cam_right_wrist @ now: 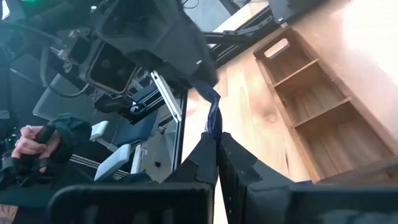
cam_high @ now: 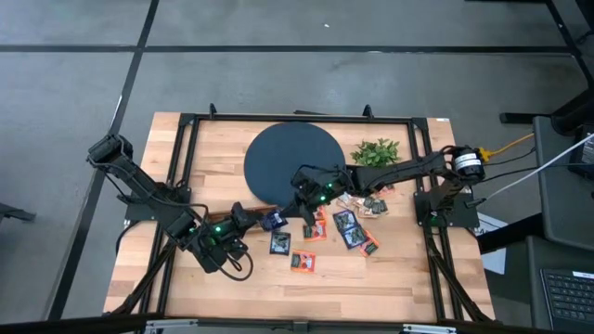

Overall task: Pick & Place Tea
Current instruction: Put the blue tea bag into the middle section of the wooden organizer

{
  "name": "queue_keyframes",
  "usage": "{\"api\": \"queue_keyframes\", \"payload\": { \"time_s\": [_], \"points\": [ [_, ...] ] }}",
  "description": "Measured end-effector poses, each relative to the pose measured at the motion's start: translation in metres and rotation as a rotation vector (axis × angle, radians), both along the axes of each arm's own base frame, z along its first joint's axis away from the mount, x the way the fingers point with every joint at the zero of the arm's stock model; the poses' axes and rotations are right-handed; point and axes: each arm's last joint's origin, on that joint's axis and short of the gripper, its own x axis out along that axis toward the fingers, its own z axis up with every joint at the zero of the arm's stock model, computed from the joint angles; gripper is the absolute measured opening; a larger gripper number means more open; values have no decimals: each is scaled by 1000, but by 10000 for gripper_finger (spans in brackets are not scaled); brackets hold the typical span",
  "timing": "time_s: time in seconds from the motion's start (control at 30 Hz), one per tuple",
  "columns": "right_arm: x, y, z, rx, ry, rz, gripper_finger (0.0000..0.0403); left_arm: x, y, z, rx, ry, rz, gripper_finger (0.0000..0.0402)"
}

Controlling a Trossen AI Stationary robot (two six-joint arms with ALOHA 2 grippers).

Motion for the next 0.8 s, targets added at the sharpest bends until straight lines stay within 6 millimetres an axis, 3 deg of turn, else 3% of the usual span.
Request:
{"api": "queue_keyframes", "payload": {
  "time_s": [0.2, 0.33, 0.8],
  "points": [
    [0, -3, 0, 16, 5, 15, 9, 0, 0, -1, -12, 8, -10, 60],
    [-1, -3, 0, 58, 19, 42, 9, -1, 0, -1, -6, 21, -13, 60],
    [-1, -2, 0, 125, 48, 61, 10, -1, 1, -1, 58, 20, 5, 145]
  ]
}}
